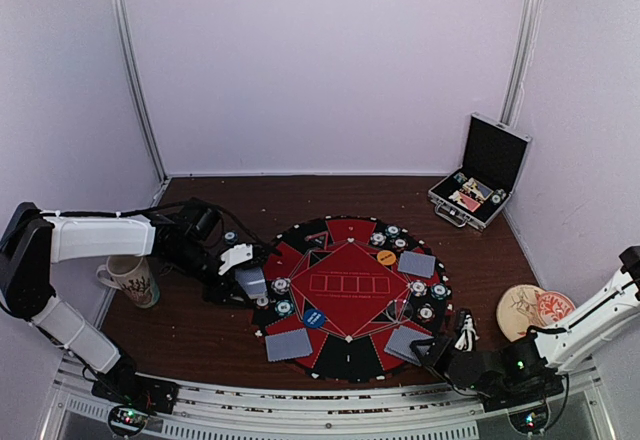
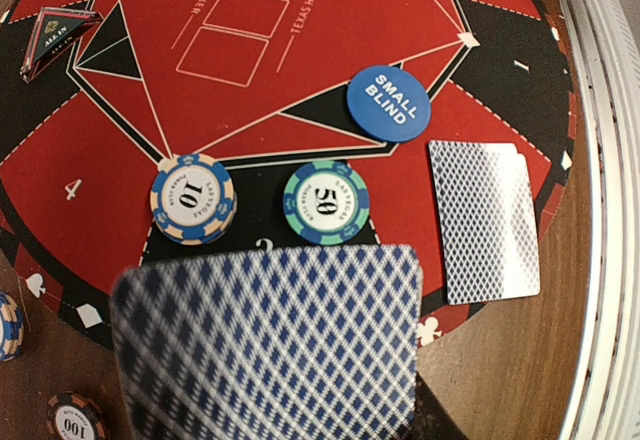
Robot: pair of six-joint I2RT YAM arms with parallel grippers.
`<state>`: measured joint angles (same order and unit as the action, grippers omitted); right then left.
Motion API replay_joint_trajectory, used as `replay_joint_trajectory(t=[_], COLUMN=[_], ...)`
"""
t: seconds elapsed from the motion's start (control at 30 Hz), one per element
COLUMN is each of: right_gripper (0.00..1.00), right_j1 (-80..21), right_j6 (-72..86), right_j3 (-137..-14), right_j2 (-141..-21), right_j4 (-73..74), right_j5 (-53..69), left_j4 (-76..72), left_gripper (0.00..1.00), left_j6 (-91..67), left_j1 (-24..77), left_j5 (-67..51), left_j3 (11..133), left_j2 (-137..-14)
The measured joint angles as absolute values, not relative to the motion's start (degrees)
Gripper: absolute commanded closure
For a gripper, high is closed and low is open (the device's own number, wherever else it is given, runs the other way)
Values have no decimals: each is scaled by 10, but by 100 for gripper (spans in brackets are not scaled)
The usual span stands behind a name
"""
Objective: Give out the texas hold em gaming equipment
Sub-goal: Distribute the poker card in the dealer area.
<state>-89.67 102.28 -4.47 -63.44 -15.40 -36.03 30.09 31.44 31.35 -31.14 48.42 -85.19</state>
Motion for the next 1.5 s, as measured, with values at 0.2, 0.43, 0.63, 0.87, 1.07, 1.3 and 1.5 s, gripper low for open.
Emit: replay_joint_trajectory(t=[0.2, 0.43, 0.63, 0.87, 1.07, 1.3, 1.5], right_gripper=[59, 54, 51, 49, 42, 19, 0], right_j1=[-898, -905, -917, -936, -952, -962, -962], right_j6=[1028, 1037, 1049, 1084, 1115, 1107, 986], right_j3=[-64, -100, -139, -149, -163, -247, -394], right_j2=[-629, -624, -624, -604, -585, -597, -690], right_j4=[-102, -30, 40, 128, 206, 301, 334], right_j5=[-360, -360, -358, -358, -359, -385, -460], left_j4=[301, 301, 301, 301, 301, 301, 301], left_gripper=[65, 65, 65, 65, 65, 65, 65], left_j6=[314, 314, 314, 314, 314, 314, 314], left_j1=[314, 314, 314, 314, 314, 314, 314], left_j5=[-311, -311, -311, -311, -311, -311, -311], left_j3=[484, 484, 484, 484, 484, 484, 484], left_j2=[-852, -852, -852, -852, -852, -852, -852])
